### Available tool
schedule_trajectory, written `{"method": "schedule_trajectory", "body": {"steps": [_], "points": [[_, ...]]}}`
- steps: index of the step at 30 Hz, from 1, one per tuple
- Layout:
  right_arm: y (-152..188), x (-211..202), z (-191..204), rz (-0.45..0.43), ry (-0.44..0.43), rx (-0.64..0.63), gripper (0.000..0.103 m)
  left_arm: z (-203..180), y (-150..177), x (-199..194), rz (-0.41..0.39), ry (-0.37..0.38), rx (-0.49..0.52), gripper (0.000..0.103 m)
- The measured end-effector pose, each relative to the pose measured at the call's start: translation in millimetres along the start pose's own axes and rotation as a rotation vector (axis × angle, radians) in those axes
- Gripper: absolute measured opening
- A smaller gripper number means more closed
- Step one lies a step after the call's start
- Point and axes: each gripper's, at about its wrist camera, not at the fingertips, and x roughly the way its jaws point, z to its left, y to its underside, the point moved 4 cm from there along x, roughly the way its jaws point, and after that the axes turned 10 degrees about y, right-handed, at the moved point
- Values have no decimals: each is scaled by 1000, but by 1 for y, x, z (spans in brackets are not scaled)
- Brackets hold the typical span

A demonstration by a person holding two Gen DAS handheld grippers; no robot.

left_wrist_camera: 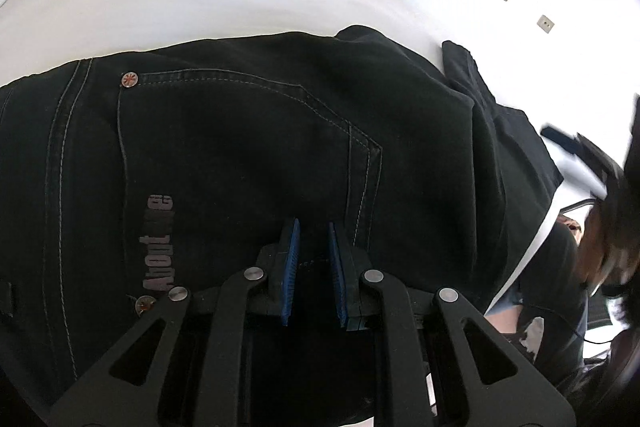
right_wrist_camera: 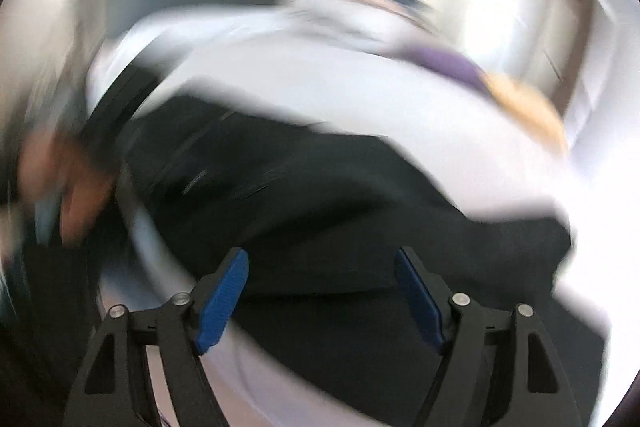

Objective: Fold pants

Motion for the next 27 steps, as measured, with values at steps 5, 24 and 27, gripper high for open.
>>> {"method": "schedule_trajectory", "body": {"steps": [5,24,27], "points": [[-28,26,-149,39,-44,633,61,3,-7,4,6,6,-22,15],[-29,140,-233,160,-77,1083,59,6,1,5,-3,-11,-41,15],[-38,154,-241,141,-91,1098,27,4,0,6,0,-16,-40,15]]}}
